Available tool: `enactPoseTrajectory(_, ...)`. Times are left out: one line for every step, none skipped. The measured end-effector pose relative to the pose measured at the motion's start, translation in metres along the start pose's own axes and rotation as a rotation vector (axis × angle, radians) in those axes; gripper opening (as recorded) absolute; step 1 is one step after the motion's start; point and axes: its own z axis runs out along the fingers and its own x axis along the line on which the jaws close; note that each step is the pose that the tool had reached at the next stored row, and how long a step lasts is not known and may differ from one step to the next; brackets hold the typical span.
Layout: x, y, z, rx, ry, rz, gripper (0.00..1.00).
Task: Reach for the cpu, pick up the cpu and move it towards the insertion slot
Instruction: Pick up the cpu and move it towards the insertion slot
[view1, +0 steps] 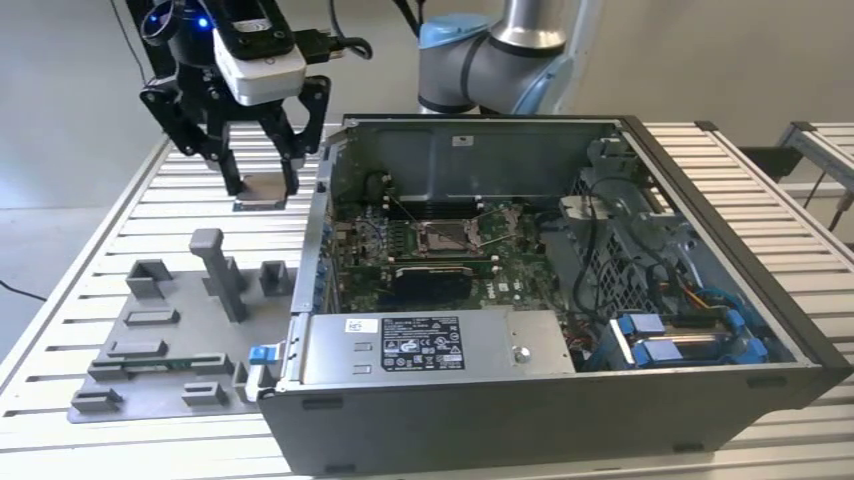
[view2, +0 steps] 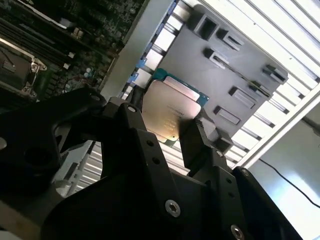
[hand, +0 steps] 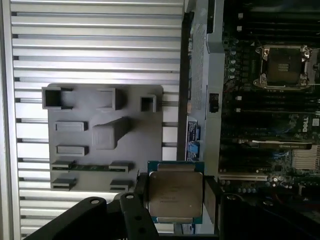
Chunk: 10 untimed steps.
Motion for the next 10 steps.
enactPoseTrajectory(-0.0034, 0.0, 0.0, 0.0, 0.0, 0.0, 0.0)
enactPoseTrajectory(-0.0068, 0.0, 0.0, 0.0, -0.0001, 0.0, 0.0)
enactPoseTrajectory(-0.0105, -0.0001, 0.0, 0.0, -0.0001, 0.0, 0.0)
enactPoseTrajectory(-0.0141, -0.0001, 0.0, 0.0, 0.0, 0.0, 0.0)
enactPoseTrajectory(-0.0173, -0.0001, 0.0, 0.0, 0.0, 0.0, 0.0)
enactPoseTrajectory(-0.0204, -0.0001, 0.0, 0.0001, 0.0, 0.0, 0.0)
enactPoseTrajectory(-0.0234, -0.0001, 0.0, 0.0, 0.0, 0.0, 0.0)
enactPoseTrajectory(-0.0261, -0.0002, 0.0, 0.0, 0.0, 0.0, 0.0)
enactPoseTrajectory(-0.0293, -0.0002, 0.0, 0.0, 0.0, 0.0, 0.0)
enactPoseTrajectory(-0.0331, -0.0002, 0.0, 0.0001, 0.0001, 0.0, 0.0)
